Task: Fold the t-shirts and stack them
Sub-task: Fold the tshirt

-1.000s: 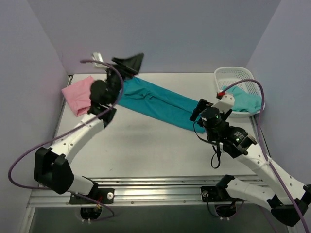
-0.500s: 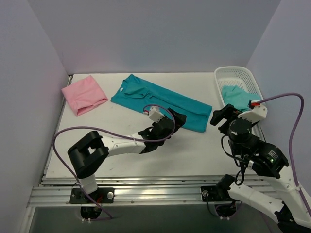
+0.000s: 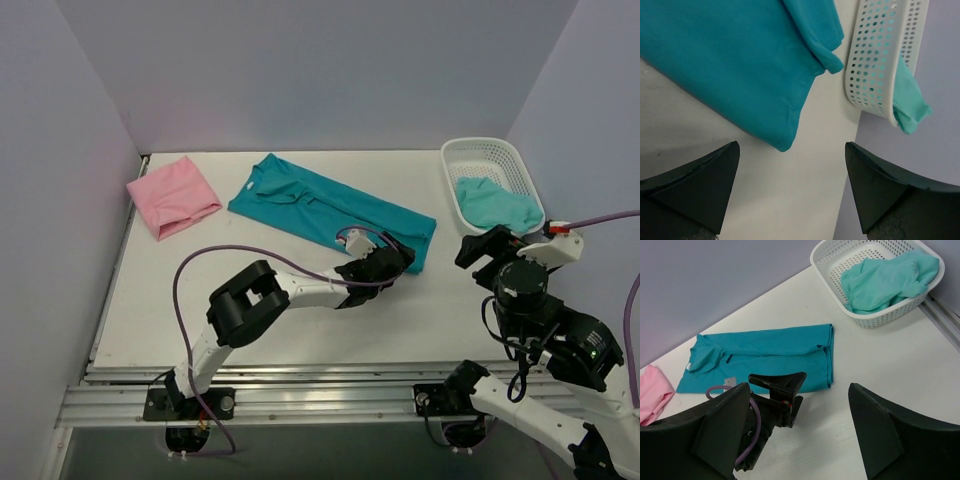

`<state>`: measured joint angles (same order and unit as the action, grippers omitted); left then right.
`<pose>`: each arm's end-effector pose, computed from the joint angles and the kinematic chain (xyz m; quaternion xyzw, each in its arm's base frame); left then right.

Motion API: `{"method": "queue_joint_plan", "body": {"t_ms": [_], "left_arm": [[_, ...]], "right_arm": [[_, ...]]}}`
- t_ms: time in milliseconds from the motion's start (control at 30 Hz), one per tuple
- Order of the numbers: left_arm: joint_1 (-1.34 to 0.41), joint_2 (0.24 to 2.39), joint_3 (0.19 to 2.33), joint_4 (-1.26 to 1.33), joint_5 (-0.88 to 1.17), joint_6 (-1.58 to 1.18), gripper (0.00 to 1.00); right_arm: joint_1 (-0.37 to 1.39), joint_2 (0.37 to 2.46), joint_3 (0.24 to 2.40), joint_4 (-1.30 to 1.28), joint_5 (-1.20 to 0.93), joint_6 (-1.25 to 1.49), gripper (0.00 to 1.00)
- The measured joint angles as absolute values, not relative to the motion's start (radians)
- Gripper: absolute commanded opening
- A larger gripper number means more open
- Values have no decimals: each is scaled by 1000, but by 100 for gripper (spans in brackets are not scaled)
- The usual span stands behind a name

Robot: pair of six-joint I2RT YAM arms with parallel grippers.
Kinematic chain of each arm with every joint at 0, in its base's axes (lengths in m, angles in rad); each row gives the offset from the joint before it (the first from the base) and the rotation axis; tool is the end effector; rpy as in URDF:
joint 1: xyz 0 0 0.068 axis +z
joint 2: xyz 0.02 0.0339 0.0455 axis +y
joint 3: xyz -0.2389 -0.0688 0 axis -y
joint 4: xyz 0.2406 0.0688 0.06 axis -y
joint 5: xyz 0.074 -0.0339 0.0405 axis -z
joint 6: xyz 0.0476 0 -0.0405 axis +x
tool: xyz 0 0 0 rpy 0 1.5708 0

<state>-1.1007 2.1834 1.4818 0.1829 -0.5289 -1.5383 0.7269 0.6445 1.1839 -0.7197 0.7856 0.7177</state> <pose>0.2388 -0.4169 0.1424 -0.3093 0.7863 -0.4132 0.3395 0.1050 0.0483 0.4128 0.2419 0.7105 0.1707 0.6383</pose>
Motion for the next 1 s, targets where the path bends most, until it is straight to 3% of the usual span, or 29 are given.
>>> {"method": "queue_joint_plan", "body": {"t_ms": [733,867,1000], "left_arm": [[-1123,2348,1730,-4,-467,-1615,95],[-1118,2363,1746,-9,-457,-1623,90],[-1105,2399,1777,9,-428,-1638,72]], "right_arm": [[727,602,1185,-769,841,733,76],[727,602,1185,-769,846,733,76],[727,601,1185,-769,850,733,76]]}}
